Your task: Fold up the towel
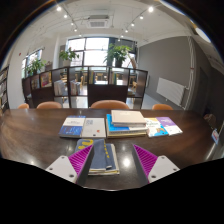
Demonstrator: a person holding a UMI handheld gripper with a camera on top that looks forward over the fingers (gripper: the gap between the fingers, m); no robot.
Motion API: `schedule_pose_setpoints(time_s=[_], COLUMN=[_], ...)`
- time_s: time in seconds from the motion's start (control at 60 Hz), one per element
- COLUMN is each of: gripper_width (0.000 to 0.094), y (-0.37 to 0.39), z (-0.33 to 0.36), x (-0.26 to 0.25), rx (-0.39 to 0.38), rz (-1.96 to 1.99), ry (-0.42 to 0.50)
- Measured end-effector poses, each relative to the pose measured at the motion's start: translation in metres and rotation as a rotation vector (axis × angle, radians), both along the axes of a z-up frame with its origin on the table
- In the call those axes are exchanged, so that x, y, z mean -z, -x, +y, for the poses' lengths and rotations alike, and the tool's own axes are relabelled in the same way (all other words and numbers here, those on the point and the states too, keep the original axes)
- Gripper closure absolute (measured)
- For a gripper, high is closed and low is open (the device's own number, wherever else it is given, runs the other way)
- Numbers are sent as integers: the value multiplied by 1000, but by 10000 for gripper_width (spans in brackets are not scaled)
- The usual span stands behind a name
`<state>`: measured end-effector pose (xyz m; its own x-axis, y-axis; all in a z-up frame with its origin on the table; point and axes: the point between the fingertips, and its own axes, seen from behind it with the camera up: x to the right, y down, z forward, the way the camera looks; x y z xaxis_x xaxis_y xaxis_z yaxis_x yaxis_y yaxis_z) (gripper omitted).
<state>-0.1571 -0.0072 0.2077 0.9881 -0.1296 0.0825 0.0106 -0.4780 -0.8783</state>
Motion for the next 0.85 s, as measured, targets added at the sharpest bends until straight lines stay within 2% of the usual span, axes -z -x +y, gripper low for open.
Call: schedule_pose_setpoints(time_s=[0.15,0.267,0.417,0.55,0.85], gripper_width=[178,179,179,185,178], y=[14,25,32,45,62], z=[-63,-116,-178,-214,-248], x=[-42,-50,-42,-34,-34], rx=[12,31,56,45,20], rz=[42,66,61,50,27], ry=[-75,-101,-82,-61,-48])
